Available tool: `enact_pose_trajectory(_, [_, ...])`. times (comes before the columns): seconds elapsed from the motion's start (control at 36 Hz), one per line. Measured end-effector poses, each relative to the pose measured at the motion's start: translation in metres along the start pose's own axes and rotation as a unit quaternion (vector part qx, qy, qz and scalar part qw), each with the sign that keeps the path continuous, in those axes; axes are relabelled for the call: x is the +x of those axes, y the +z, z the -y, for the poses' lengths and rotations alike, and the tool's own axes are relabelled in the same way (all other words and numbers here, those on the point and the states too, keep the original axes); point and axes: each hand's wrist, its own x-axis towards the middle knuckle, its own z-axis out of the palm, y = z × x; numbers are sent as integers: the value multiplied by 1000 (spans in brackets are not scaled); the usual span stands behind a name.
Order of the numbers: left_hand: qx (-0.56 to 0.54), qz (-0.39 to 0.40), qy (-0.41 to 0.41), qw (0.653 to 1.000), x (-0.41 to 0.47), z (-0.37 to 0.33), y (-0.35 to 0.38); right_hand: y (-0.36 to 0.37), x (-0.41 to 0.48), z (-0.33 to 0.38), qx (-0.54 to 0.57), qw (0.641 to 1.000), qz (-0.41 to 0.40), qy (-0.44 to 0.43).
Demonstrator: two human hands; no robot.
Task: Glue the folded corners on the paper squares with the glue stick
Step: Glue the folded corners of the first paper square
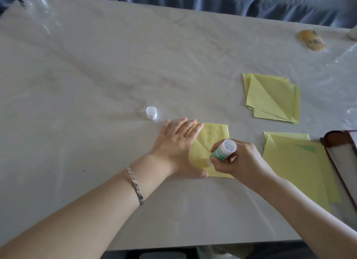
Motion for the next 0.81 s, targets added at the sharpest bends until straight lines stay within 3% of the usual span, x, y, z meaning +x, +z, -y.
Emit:
enact_pose_trajectory(0.33, [-17,12,-5,1000,0,1,-1,-4,36,-2,6,995,-80,52])
enact_pose_trajectory(0.53, [-13,4,-10,1000,0,0,1,-5,4,0,51,996,-53,50])
enact_pose_trajectory(0.81, [-3,19,-8,1000,2,2,1,-12,-16,-9,14,1000,-12,26])
